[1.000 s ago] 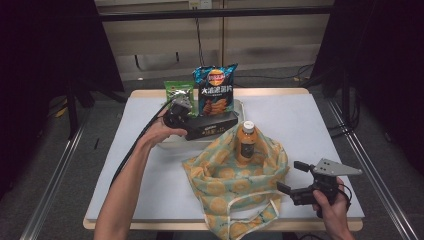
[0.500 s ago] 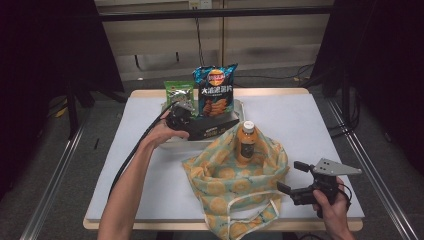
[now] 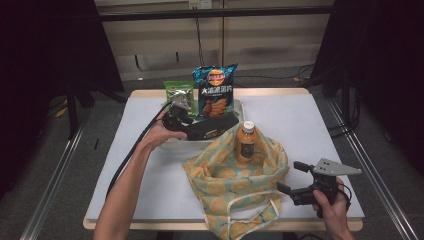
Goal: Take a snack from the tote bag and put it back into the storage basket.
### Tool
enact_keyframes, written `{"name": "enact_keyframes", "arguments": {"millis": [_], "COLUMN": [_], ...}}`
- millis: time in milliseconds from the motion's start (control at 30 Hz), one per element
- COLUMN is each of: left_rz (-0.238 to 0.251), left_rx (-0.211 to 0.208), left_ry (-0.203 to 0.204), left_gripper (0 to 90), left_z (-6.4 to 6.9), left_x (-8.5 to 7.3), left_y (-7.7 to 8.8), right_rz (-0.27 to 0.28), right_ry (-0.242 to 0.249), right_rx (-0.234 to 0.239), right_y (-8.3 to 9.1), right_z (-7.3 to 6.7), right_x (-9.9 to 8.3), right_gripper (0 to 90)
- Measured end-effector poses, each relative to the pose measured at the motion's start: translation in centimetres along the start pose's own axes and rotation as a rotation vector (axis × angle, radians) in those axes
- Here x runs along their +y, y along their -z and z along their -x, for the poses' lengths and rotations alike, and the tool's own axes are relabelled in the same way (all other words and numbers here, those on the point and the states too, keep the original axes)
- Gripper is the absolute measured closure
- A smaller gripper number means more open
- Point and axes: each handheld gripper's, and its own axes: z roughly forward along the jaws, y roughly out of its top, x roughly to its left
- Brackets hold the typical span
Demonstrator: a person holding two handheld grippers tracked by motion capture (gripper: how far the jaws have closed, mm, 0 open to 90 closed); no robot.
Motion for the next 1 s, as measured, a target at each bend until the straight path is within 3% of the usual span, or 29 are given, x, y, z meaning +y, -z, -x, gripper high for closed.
{"name": "enact_keyframes", "arguments": {"millis": [33,67,133,167,233,267,300,400,467,533,567,700,1000], "left_rz": [0.023,0.023,0.025,0.057,0.056,0.060,0.069,0.079,0.092,0.118,0.105,0.072,0.043], "left_rx": [-0.004,-0.004,0.036,0.036,0.040,0.023,0.006,0.015,0.037,0.032,0.060,0.086,0.127], "left_ry": [-0.003,-0.003,0.017,0.026,0.016,0.015,0.015,0.010,0.037,0.061,0.077,0.133,0.180], "left_gripper": [25.4,28.1,28.2,34.6,35.9,43.6,56.7,78.9,89.6,90.0,90.0,90.0,90.0], "left_z": [0.2,0.2,0.4,0.9,1.1,1.4,2.0,2.5,2.7,2.8,2.8,2.6,1.8], "left_x": [-0.1,-0.1,-0.2,-0.3,-0.4,-0.6,-0.8,-1.1,-1.6,-2.0,-2.3,-3.8,-4.0], "left_y": [1.0,1.0,2.0,2.9,3.4,3.7,4.2,4.6,5.1,5.2,5.3,4.7,3.4], "right_rz": [-0.001,-0.001,-0.005,-0.006,-0.004,-0.005,-0.004,-0.004,-0.004,-0.002,-0.001,-0.006,-0.010], "right_ry": [-0.001,-0.001,-0.004,-0.002,-0.001,0.000,-0.005,-0.005,-0.004,-0.002,-0.002,0.000,0.003], "right_rx": [0.002,0.002,-0.005,-0.005,-0.004,-0.003,-0.002,-0.002,-0.002,-0.003,-0.003,-0.003,0.003], "right_y": [0.0,0.0,-0.1,-0.1,-0.1,-0.1,-0.1,-0.1,-0.1,-0.1,0.0,-0.1,-0.2], "right_z": [0.0,0.0,-0.1,-0.1,-0.1,-0.1,-0.1,-0.1,-0.2,-0.2,-0.2,-0.2,-0.1], "right_x": [0.0,0.0,0.0,0.0,0.0,0.0,0.0,0.0,0.0,0.0,0.0,0.0,0.0], "right_gripper": [1.0,1.0,1.4,1.5,1.5,1.5,1.4,1.4,1.4,1.5,1.4,1.4,1.4]}}
